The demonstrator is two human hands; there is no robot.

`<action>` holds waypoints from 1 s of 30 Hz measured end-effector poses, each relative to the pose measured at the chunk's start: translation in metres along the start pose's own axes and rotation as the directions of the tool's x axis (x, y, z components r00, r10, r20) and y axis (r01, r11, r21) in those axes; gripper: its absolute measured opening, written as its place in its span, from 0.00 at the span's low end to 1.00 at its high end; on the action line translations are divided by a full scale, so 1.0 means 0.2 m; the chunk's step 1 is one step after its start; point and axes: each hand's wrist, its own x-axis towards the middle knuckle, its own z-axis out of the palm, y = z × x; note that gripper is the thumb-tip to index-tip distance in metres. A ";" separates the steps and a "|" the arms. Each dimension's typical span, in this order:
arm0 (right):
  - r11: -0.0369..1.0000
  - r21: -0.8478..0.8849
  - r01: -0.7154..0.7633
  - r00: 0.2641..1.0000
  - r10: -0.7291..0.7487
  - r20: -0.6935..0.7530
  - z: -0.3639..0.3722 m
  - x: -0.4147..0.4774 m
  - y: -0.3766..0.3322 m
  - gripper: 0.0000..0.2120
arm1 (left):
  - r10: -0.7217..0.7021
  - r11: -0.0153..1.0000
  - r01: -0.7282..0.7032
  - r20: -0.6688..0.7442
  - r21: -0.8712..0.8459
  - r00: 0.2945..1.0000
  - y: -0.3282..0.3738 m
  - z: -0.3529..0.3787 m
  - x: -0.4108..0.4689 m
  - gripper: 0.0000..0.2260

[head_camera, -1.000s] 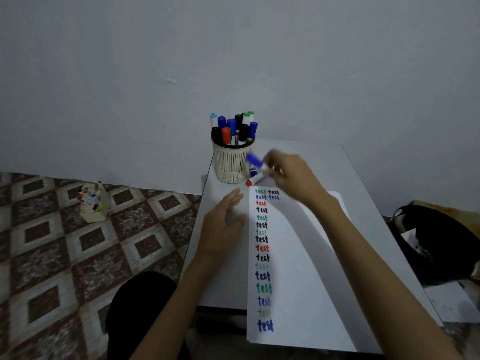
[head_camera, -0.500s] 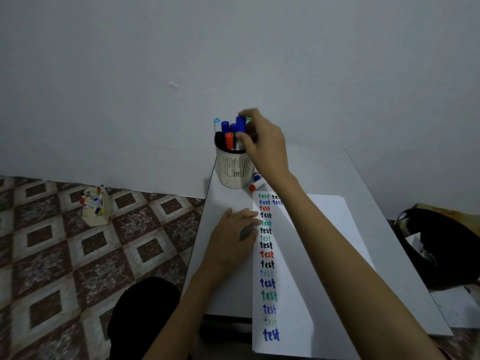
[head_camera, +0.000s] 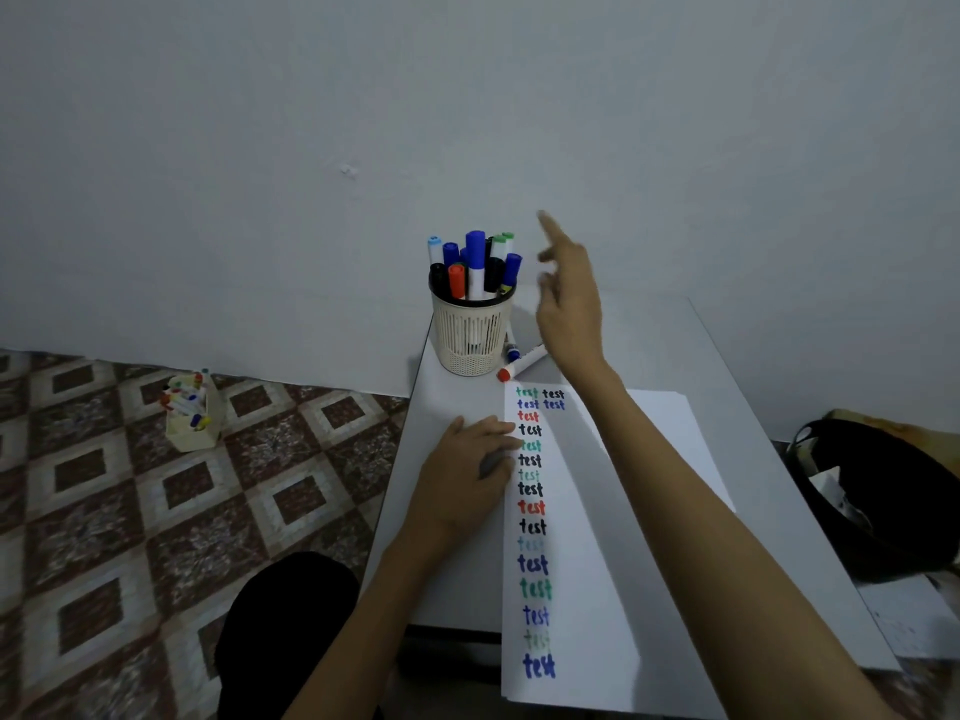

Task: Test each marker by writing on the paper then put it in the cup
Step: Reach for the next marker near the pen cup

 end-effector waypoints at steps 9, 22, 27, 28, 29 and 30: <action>0.825 -0.546 0.147 0.901 0.117 0.419 -0.01 -0.21 0.33 0.10 | 0.029 0.999 -0.028 -0.028 0.028 0.999 0.00 0.00 0.01 0.10; 0.561 0.542 -0.626 0.774 0.534 0.340 -0.21 -0.36 0.04 0.12 | -0.149 0.970 0.123 -0.114 -0.209 0.982 0.06 -0.03 0.00 0.22; 0.494 0.524 -0.694 0.717 0.406 0.567 -0.19 -0.51 -0.08 0.14 | -0.071 0.981 0.046 -0.127 -0.190 0.989 0.10 -0.04 -0.01 0.11; 0.512 0.517 -0.686 0.723 0.399 0.563 -0.18 -0.53 -0.11 0.15 | -0.033 0.986 0.012 -0.123 -0.167 0.992 0.10 -0.05 -0.01 0.08; 0.530 0.515 -0.674 0.734 0.403 0.547 -0.17 -0.54 -0.12 0.16 | -0.014 0.988 -0.004 -0.117 -0.154 0.993 0.10 -0.05 -0.02 0.08; 0.548 0.515 -0.659 0.749 0.409 0.521 -0.17 -0.54 -0.13 0.16 | -0.011 0.989 -0.005 -0.107 -0.148 0.994 0.11 -0.05 -0.02 0.08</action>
